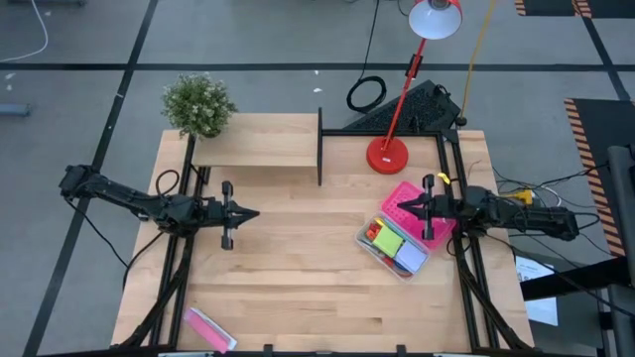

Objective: Pack school essentials
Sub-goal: Return to Home Position

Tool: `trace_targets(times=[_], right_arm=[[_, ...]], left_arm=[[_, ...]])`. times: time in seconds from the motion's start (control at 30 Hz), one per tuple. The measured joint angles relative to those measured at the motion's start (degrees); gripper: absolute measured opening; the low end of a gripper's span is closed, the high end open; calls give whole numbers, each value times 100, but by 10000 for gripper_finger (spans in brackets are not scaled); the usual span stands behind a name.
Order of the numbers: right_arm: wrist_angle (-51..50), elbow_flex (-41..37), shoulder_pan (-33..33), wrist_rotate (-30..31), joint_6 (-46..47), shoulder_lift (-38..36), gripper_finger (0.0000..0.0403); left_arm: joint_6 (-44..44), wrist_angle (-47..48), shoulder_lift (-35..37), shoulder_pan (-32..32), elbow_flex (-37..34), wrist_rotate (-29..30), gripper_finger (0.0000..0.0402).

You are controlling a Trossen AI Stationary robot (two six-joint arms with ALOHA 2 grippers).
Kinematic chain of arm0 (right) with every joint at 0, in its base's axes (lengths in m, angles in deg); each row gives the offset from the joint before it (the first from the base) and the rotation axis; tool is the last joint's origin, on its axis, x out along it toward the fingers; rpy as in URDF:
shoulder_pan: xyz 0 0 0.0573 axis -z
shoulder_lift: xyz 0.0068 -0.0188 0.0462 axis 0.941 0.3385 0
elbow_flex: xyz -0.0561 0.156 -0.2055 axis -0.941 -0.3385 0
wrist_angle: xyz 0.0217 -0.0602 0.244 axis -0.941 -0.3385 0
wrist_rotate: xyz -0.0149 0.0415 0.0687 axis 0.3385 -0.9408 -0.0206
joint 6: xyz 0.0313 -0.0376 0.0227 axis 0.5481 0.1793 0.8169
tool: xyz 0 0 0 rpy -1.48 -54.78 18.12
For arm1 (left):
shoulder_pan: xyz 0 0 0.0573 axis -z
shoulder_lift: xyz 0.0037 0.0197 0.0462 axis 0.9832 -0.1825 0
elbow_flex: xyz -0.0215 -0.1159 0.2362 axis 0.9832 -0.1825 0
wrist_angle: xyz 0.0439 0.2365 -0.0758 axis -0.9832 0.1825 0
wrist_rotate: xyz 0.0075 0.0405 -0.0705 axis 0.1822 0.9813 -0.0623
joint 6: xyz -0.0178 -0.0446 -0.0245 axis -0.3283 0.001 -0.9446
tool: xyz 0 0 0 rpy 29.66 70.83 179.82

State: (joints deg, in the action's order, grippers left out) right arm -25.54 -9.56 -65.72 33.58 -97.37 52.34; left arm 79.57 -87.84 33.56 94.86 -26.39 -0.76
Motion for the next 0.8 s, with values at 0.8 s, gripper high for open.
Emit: trace_targets(times=[0.8], right_arm=[[10,-2,-3,3,-29,4,0]], left_arm=[[-302,1535,1245,-9,0,-120,3]])
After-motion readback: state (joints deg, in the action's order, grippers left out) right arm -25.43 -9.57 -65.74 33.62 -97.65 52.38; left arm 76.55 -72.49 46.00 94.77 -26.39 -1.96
